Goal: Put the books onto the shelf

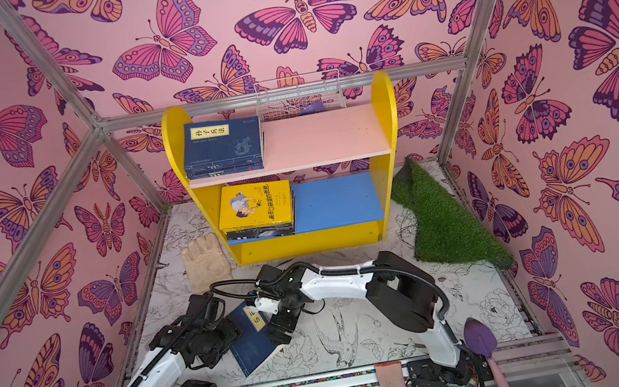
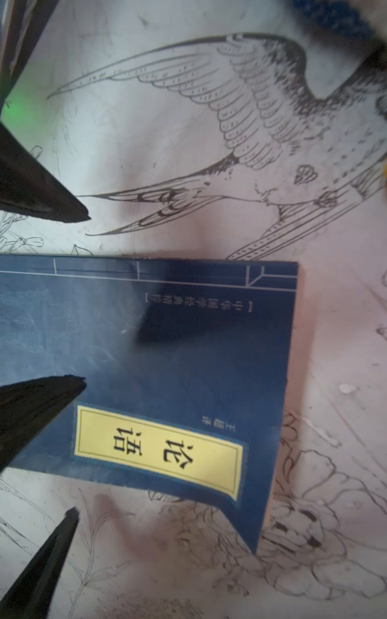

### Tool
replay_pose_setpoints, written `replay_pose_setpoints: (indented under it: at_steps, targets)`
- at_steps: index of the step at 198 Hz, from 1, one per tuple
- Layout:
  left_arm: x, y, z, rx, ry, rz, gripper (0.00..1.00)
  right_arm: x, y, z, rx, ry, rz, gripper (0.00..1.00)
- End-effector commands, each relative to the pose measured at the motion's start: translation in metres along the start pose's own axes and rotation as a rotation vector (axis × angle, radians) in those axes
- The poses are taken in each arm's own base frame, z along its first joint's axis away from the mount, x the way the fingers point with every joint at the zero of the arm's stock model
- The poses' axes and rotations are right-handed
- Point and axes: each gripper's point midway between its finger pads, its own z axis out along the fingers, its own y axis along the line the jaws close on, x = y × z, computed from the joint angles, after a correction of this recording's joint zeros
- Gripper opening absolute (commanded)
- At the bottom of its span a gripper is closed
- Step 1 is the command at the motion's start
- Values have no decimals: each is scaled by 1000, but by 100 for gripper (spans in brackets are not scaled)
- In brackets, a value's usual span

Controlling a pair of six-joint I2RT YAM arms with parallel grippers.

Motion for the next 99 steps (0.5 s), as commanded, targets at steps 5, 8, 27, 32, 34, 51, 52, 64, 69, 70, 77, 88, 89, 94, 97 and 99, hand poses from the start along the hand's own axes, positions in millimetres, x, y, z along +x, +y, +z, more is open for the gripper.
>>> replay_pose_setpoints:
  at_steps: [5, 8, 27, 32, 34, 51, 52, 64, 69, 70, 77, 88, 89, 94, 97, 99]
  targets:
    - [10, 14, 6, -67, 26, -26, 75, -21, 7, -17, -136, -35, 45, 99]
    - [10, 14, 7, -67, 27, -25, 75, -19, 4, -14, -138, -25, 59, 99]
    - [12, 13, 12, -67, 40, -9, 74, -15, -14, -4, -132, 8, 120, 99]
    - [12, 13, 14, -68, 45, -2, 74, -14, -18, -1, -132, 15, 133, 99]
    - [13, 13, 15, -71, 48, 0, 74, -14, -19, -1, -132, 16, 137, 99]
    - [16, 14, 20, -86, 71, 21, 73, -8, -29, 11, -135, 63, 171, 99]
    - [16, 14, 21, -87, 73, 22, 73, -8, -30, 13, -135, 66, 171, 99]
    - [17, 13, 24, -96, 87, 38, 73, 1, -31, 22, -150, 121, 179, 99]
    - [17, 13, 25, -100, 92, 43, 73, 4, -31, 27, -165, 145, 184, 99]
    - [18, 13, 25, -100, 94, 43, 73, 5, -30, 27, -169, 149, 185, 99]
    - [18, 12, 26, -100, 99, 51, 73, 10, -28, 34, -197, 183, 195, 99]
    - [18, 11, 27, -100, 104, 61, 73, 18, -24, 43, -237, 232, 210, 100]
    - [18, 11, 27, -99, 104, 62, 73, 18, -24, 44, -241, 234, 209, 100]
    - [19, 11, 27, -101, 104, 65, 73, 21, -21, 46, -259, 254, 212, 99]
    - [19, 10, 27, -98, 104, 67, 73, 23, -19, 48, -270, 263, 210, 99]
    - [19, 10, 27, -98, 105, 68, 73, 24, -17, 50, -276, 271, 209, 99]
